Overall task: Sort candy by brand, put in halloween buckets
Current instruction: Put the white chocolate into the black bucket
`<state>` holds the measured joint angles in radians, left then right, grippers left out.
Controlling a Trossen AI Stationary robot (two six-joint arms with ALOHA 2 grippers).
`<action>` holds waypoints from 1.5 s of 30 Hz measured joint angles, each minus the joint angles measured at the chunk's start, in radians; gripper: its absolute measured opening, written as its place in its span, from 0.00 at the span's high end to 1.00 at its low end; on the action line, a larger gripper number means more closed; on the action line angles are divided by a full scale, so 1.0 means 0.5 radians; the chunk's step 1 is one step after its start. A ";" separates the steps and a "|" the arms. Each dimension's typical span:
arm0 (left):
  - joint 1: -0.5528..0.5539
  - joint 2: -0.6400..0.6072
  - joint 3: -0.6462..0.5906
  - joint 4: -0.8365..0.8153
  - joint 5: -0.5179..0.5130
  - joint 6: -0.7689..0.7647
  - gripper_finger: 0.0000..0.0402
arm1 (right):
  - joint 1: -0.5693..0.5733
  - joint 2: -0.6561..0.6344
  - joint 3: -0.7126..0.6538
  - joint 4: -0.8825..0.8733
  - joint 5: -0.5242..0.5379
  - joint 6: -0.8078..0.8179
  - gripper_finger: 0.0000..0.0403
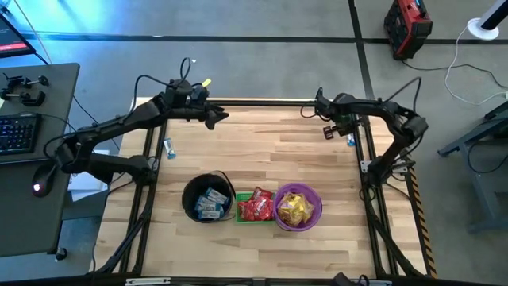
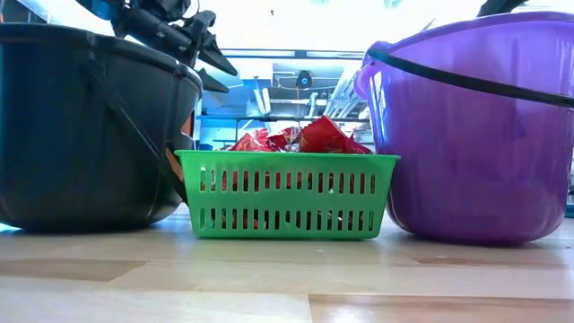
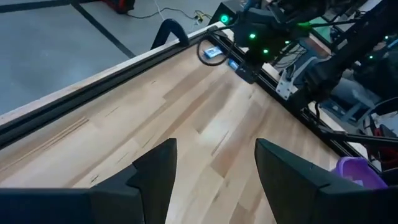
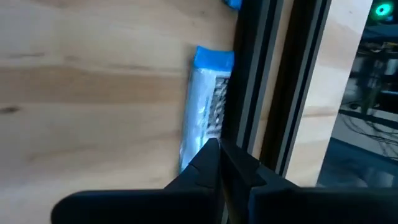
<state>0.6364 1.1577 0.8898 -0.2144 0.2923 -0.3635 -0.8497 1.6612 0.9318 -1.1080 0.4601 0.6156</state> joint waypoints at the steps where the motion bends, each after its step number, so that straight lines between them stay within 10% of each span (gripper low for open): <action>1: -0.001 0.002 0.000 0.007 -0.011 -0.003 0.48 | -0.018 0.027 0.000 0.023 0.015 -0.044 0.99; 24: -0.002 0.003 -0.001 0.012 -0.304 -0.055 0.49 | 0.014 0.302 0.002 0.215 0.059 -0.328 1.00; 45: -0.004 0.080 -0.002 0.010 -0.310 -0.002 0.49 | 0.985 0.140 0.236 0.335 -0.376 -0.212 1.00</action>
<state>0.6346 1.1979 0.8890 -0.2092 0.1375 -0.3645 -0.3572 1.7313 1.0498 -0.9404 0.2723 0.5095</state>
